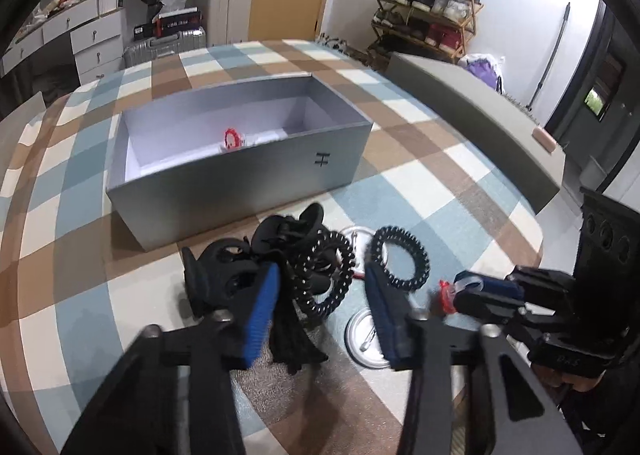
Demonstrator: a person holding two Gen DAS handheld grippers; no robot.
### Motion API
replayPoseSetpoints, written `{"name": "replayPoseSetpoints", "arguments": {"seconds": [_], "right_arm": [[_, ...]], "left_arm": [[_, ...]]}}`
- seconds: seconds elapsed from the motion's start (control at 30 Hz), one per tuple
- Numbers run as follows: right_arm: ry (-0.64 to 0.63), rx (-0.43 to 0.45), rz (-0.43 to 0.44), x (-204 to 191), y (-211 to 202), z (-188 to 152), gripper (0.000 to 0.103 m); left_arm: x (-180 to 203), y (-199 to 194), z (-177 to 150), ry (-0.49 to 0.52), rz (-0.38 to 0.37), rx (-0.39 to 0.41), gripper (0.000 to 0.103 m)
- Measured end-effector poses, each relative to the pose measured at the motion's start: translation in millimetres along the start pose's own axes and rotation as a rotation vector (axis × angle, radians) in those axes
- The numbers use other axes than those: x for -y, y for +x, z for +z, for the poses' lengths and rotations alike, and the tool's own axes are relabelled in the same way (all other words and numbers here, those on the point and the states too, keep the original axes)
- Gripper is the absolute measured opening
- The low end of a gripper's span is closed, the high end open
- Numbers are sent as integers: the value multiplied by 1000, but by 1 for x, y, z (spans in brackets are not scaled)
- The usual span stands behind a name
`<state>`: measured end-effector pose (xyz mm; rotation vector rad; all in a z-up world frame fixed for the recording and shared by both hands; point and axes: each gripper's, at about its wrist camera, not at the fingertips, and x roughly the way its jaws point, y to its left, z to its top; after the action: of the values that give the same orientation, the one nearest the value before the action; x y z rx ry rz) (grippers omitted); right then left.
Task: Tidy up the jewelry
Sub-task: 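Grasp a black coil hair tie with the left tool while the right tool holds the ring, then carry the hair tie and ring into the box and open both tools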
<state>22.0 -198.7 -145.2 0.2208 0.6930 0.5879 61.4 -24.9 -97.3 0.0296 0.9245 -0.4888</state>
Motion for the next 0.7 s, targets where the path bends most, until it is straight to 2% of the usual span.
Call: {"name": "replayPoseSetpoints", "arguments": {"seconds": [0.03, 0.17, 0.23, 0.33, 0.7], "right_arm": [[1, 2, 2, 0, 0, 0, 17], [-11, 2, 3, -2, -2, 0, 17], [-8, 0, 1, -2, -2, -1, 17], [-1, 1, -1, 0, -2, -1, 17], [-5, -9, -9, -6, -4, 0, 17]], "left_arm": [[0, 2, 0, 0, 3, -11, 20], [1, 6, -2, 14, 28, -21, 19], [-1, 4, -2, 9, 29, -14, 10], [-3, 1, -2, 3, 22, -17, 5], [4, -6, -8, 22, 41, -20, 5]]}}
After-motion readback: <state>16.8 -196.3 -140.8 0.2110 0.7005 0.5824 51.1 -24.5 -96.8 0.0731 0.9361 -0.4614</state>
